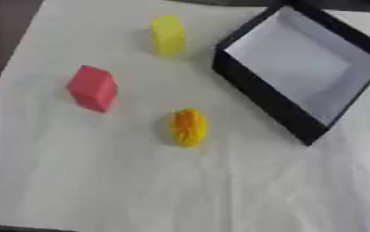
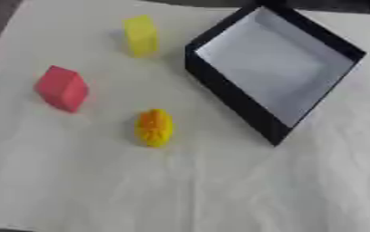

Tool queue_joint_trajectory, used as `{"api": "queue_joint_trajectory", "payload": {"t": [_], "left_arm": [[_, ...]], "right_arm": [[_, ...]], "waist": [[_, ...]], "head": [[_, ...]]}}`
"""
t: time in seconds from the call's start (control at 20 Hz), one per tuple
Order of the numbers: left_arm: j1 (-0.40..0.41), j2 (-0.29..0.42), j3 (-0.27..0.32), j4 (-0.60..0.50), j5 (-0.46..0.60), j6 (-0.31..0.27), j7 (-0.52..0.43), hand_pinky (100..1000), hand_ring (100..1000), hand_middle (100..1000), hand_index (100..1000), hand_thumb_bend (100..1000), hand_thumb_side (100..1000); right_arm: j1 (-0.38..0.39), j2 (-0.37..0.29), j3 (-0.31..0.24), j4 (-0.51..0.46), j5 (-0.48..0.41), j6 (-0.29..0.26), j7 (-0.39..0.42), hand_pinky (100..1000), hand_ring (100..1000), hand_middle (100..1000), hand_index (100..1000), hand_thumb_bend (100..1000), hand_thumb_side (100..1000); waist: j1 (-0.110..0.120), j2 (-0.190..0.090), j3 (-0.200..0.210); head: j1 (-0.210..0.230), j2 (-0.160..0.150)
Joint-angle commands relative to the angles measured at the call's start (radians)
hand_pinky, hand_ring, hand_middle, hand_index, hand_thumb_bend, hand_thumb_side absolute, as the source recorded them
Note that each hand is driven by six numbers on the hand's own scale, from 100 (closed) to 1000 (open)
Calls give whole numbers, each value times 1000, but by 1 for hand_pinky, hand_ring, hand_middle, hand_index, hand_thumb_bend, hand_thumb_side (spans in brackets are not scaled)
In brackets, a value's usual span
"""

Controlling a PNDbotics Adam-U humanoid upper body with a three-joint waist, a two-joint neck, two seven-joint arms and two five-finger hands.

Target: Pick up objects on the table and place them in the box.

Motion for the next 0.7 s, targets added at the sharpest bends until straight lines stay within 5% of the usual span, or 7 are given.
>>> {"api": "queue_joint_trajectory", "payload": {"t": [0.05, 0.45, 0.7], "left_arm": [[-12, 22, 4, -20, -3, 0, 2, 808, 778, 820, 800, 279, 665], [-49, 85, 4, -23, -21, 19, -26, 813, 787, 836, 811, 256, 626], [-109, 291, -23, -7, -58, 60, -110, 816, 799, 846, 823, 241, 562]], "right_arm": [[-2, -21, -10, -17, -1, -2, -2, 942, 847, 812, 877, 100, 552], [7, -24, -18, -17, -1, 2, -11, 942, 847, 812, 877, 100, 554], [23, -32, -18, -17, 12, 6, -13, 942, 847, 812, 877, 100, 554]], "waist": [[-8, -1, -2], [3, -4, -13], [19, -13, -7]], "head": [[3, -6], [-29, 3], [-44, 21]]}}
